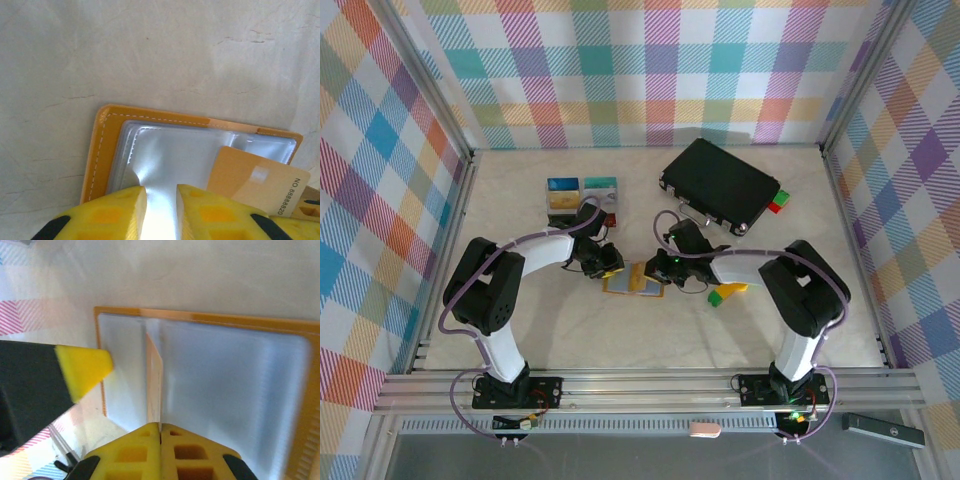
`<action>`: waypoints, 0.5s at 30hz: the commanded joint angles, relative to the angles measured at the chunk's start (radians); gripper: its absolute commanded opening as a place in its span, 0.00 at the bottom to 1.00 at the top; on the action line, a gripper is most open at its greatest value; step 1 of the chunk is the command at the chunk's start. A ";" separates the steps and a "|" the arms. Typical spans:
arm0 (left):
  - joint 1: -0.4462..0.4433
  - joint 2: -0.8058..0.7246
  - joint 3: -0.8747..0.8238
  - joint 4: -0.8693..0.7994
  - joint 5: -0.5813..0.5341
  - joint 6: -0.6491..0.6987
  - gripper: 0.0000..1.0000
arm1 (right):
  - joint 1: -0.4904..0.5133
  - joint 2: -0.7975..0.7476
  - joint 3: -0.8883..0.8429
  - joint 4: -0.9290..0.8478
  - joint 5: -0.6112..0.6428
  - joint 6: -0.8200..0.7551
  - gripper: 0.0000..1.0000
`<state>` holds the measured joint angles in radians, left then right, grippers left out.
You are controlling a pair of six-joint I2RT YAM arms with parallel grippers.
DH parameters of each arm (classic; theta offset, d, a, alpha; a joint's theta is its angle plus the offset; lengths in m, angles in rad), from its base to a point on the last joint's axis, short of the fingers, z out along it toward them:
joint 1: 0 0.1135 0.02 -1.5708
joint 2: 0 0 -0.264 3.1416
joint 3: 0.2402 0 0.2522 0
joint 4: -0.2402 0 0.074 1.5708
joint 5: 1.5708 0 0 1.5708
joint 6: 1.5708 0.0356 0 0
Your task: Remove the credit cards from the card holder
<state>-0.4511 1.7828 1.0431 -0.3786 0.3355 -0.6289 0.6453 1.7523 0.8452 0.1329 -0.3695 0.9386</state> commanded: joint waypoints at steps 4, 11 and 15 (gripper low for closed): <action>-0.001 -0.051 -0.009 -0.026 -0.021 0.003 0.33 | -0.031 -0.139 -0.084 0.026 0.051 -0.087 0.03; 0.003 -0.184 0.019 0.041 0.011 0.002 0.55 | -0.136 -0.277 -0.141 0.137 -0.061 -0.130 0.02; 0.003 -0.221 0.016 0.151 0.085 -0.007 0.67 | -0.216 -0.324 -0.158 0.192 -0.169 -0.133 0.02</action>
<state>-0.4503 1.5921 1.0447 -0.3157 0.3588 -0.6331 0.4686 1.4620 0.7055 0.2466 -0.4335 0.8364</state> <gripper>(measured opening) 0.655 0.048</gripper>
